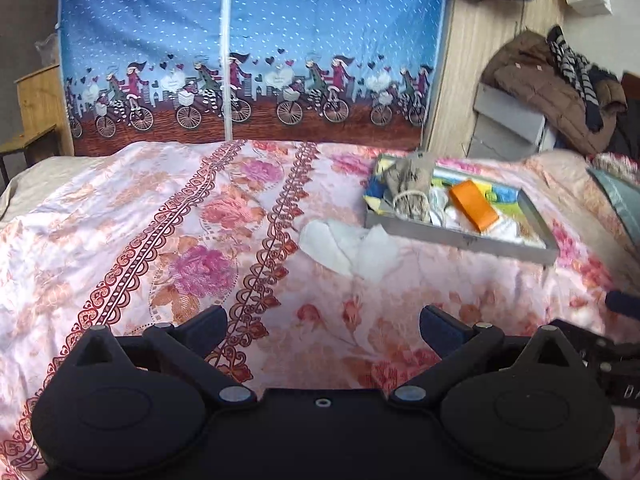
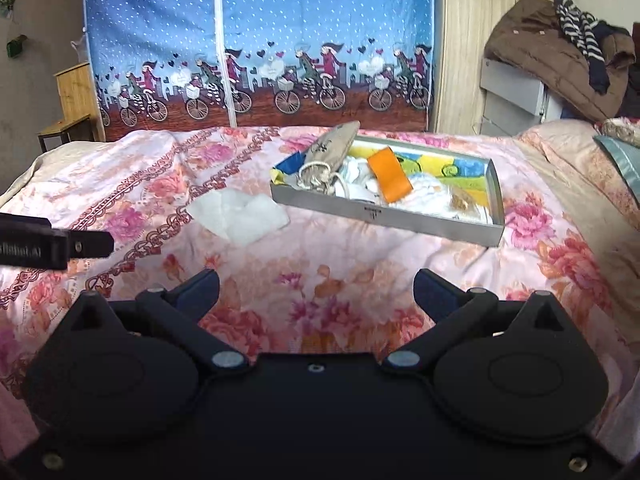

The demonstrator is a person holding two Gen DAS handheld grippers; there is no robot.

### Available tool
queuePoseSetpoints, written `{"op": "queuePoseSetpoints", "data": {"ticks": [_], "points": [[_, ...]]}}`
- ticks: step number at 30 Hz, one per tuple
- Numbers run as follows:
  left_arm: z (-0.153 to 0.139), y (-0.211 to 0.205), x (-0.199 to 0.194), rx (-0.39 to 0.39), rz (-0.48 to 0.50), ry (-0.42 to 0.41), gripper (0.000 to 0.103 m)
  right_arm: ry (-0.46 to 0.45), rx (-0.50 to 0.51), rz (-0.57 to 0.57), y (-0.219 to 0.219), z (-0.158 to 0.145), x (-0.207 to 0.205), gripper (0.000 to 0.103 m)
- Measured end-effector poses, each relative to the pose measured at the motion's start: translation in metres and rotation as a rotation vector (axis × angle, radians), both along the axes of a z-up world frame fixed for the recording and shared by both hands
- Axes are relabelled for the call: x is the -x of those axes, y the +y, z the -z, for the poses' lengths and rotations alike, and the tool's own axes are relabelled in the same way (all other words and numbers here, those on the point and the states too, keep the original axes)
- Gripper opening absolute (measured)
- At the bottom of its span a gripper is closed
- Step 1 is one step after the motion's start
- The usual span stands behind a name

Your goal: Organize soft objects

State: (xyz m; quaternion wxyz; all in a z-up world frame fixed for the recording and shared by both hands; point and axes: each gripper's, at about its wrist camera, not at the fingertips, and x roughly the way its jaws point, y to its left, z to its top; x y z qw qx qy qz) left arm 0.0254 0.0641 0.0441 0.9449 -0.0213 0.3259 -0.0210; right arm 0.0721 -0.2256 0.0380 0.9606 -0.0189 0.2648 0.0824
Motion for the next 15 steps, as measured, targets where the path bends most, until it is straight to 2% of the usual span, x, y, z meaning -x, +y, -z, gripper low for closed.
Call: {"op": "queuePoseSetpoints", "data": {"ticks": [3, 8, 15], "points": [[0.002, -0.009, 0.001, -0.046, 0.034, -0.004, 0.102, 0.012, 0.000, 0.011, -0.001, 0.004, -0.002, 0.103], [0.001, -0.017, 0.003, -0.080, 0.071, -0.016, 0.102, 0.033, -0.003, 0.031, -0.002, 0.008, -0.008, 0.103], [0.003, -0.019, 0.002, -0.088, 0.071, -0.008, 0.102, 0.041, 0.001, 0.028, -0.002, 0.009, -0.007, 0.103]]}}
